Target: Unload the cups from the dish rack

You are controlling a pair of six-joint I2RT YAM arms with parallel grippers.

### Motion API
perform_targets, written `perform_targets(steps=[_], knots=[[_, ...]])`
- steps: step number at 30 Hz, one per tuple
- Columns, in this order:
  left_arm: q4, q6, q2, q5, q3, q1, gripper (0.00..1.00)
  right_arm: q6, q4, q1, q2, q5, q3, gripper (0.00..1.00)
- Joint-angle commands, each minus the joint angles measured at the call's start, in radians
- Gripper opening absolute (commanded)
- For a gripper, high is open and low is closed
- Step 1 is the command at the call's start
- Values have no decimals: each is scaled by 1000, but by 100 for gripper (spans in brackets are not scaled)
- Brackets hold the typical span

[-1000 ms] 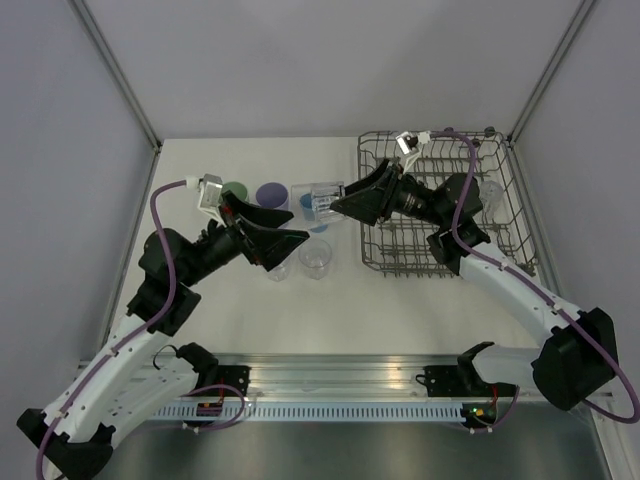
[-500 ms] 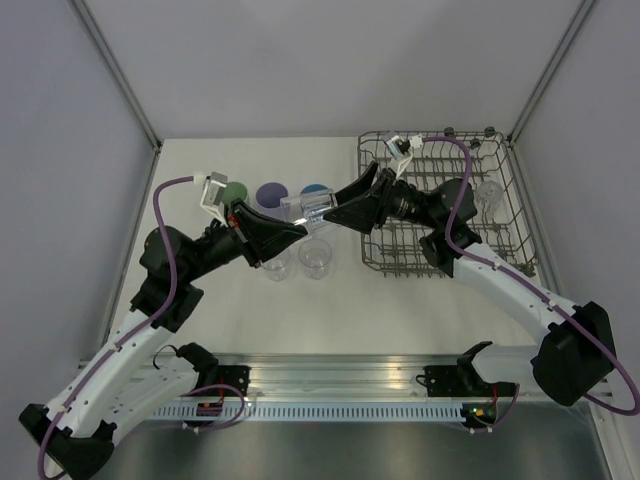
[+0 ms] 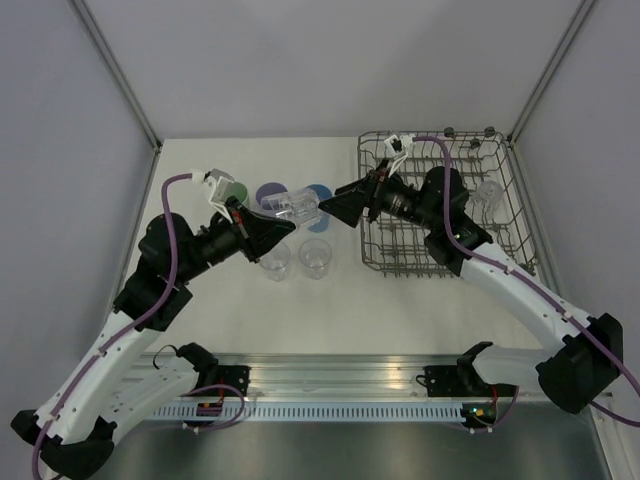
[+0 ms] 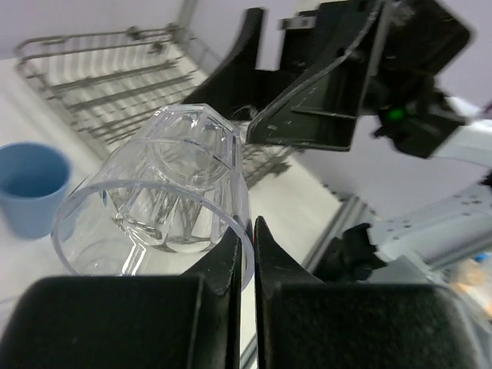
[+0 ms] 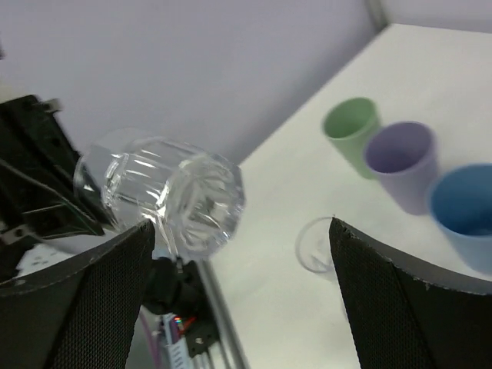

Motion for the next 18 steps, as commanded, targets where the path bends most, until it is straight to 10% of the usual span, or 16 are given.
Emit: perform_targets(steps=[1, 8, 18], knots=[[-252, 202, -5, -261, 103, -4, 2, -227, -304, -3, -60, 274, 65, 98], [-588, 290, 143, -633, 189, 0, 2, -342, -492, -3, -103, 393, 82, 98], [-725, 302, 347, -537, 206, 186, 2, -404, -568, -3, -162, 412, 44, 98]])
